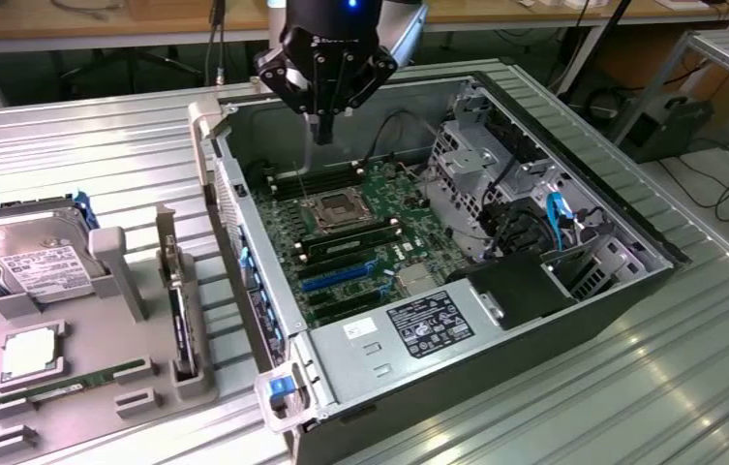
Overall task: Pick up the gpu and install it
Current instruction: 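Reach for the gpu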
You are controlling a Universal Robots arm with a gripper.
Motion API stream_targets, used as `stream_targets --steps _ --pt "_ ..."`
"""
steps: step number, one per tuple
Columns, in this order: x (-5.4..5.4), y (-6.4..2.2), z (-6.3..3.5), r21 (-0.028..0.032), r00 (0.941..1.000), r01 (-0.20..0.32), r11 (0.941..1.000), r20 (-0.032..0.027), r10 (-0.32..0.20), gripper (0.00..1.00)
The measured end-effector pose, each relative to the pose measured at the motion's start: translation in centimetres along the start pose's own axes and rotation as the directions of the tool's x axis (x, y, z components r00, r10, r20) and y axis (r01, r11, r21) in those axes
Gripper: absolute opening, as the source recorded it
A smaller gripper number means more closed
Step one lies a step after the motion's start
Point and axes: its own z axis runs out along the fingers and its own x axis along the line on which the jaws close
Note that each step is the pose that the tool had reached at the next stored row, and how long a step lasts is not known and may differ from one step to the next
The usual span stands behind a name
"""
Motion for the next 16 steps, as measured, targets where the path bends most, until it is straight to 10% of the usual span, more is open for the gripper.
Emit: stream_targets --steps 16 --pt "0.45 -0.03 -0.01 0.0000 1.0000 0.000 1.0000 0.0000 0.000 0.11"
